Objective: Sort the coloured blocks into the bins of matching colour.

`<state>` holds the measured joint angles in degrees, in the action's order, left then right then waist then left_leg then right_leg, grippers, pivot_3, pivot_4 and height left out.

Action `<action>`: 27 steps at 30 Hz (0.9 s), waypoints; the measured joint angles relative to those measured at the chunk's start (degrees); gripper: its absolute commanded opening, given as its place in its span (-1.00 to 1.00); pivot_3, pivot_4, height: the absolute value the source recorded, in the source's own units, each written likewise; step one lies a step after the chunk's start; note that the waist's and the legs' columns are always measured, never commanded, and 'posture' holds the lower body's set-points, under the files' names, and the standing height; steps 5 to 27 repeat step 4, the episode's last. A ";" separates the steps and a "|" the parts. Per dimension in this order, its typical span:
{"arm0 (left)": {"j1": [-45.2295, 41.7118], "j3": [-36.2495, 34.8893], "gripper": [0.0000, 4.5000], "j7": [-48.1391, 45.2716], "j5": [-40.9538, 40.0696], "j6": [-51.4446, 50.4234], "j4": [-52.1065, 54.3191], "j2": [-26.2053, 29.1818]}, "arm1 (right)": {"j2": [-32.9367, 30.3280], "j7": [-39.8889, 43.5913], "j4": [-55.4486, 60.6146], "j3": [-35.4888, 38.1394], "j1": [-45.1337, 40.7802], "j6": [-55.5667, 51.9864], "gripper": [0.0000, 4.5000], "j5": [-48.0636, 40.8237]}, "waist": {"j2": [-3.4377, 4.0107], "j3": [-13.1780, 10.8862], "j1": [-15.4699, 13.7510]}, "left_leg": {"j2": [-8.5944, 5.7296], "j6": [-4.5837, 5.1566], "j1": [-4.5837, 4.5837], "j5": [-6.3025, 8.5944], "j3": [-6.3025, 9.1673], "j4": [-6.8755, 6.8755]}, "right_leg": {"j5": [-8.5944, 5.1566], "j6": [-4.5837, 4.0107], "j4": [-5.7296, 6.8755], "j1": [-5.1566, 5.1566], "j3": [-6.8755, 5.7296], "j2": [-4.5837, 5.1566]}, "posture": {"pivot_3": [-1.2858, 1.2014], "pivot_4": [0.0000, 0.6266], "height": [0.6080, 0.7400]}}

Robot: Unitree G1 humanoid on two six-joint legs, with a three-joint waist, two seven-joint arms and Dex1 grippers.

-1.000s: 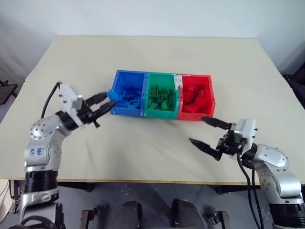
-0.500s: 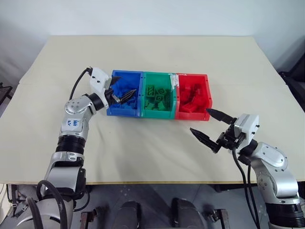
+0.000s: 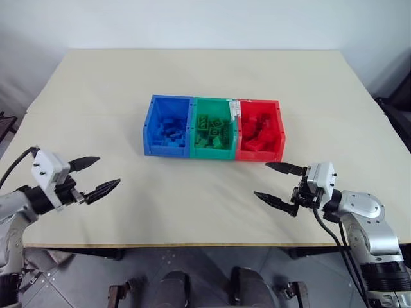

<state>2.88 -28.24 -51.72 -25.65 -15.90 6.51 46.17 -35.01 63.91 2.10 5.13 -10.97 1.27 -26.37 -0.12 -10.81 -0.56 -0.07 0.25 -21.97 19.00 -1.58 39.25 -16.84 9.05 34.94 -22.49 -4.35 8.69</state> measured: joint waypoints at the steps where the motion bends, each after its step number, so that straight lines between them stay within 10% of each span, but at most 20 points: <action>1: 0.88 0.11 0.99 0.55 0.51 0.06 0.07 -0.34 | 0.02 0.09 -0.18 0.00 -0.05 0.06 1.00 0.00 | 0.00 0.00 -0.21 | -0.01 0.00 0.00 0.00 -0.01 0.00 | 0.00 0.00 0.00 0.00 0.00 -0.01 | 0.03 -0.52 1.00; 27: 1.19 0.42 0.99 2.82 1.56 1.29 0.07 -2.42 | 0.43 0.06 -0.77 -0.02 -0.21 0.36 1.00 0.29 | 0.00 0.00 -0.51 | -0.05 -0.01 0.01 0.01 -0.03 0.00 | 0.03 -0.05 0.00 -0.03 0.01 -0.03 | 0.03 -0.52 1.00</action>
